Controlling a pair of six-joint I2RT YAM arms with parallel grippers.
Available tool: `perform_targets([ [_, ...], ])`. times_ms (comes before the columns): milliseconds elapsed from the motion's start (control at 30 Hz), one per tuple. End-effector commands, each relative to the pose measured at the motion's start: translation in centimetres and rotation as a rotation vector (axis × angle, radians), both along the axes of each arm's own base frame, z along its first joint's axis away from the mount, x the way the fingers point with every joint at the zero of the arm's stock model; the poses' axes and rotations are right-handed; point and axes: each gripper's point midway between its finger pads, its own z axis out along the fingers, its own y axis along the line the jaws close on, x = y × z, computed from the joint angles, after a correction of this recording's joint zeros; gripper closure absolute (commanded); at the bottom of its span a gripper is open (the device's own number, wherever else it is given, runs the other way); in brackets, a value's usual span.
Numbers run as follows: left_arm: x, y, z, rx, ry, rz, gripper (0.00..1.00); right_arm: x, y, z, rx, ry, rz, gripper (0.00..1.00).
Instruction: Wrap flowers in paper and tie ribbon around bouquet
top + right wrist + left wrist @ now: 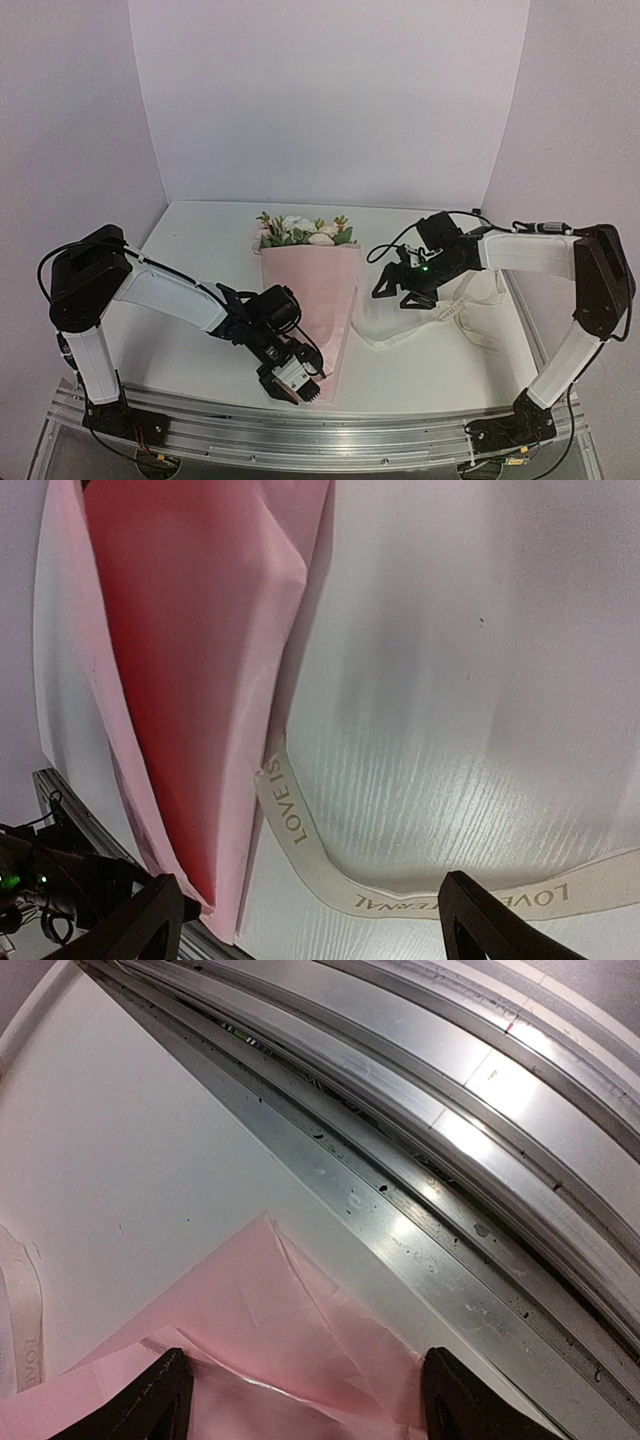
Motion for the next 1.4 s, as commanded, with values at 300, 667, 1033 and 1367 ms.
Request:
perform_targets([
  [300, -2.0, 6.4, -6.3, 0.312, 0.013, -0.023, 0.20, 1.0, 7.9, 0.1, 0.117, -0.106, -0.117, 0.08],
  [667, -2.0, 6.2, -6.2, 0.308, 0.014, -0.024, 0.20, 4.1, 7.9, -5.7, 0.064, -0.046, -0.122, 0.09],
  [1033, -1.9, 6.1, -6.2, 0.305, 0.012, -0.026, 0.20, 4.7, 8.8, -8.4, 0.279, 0.033, -0.147, 0.30],
  [1367, -1.9, 6.1, -6.3, 0.304, 0.012, -0.023, 0.20, 5.0, 10.6, -7.8, 0.382, 0.070, -0.113, 0.62],
])
